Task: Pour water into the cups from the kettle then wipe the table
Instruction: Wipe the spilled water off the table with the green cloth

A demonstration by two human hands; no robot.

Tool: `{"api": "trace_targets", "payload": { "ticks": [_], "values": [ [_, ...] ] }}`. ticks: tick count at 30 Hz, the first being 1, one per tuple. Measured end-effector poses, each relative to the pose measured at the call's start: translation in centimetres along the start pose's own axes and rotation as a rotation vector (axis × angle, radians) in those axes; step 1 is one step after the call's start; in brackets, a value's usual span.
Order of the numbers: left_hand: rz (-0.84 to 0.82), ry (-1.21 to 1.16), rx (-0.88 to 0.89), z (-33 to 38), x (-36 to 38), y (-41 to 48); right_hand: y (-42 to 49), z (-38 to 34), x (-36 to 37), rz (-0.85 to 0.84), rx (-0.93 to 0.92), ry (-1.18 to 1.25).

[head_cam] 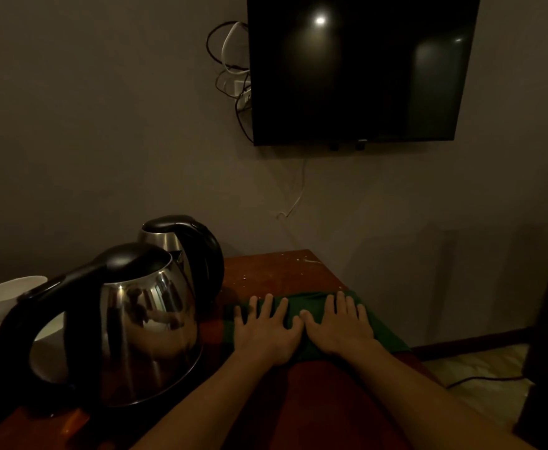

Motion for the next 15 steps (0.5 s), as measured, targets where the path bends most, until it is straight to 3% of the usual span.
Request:
{"api": "trace_targets", "payload": {
  "ticks": [15],
  "values": [
    [-0.002,0.004,-0.092,-2.5,-0.6,3.5,3.7,-2.2,0.3,0.037,-0.005,0.004]
  ]
}}
Point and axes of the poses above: each hand's wrist, its own y-axis towards the middle knuckle, its own x-axis out of the palm, z = x × y, the point moved 8 cm from there along y, towards the middle knuckle, and after that the axes turned 9 degrees about -x, right-handed, at the moved point
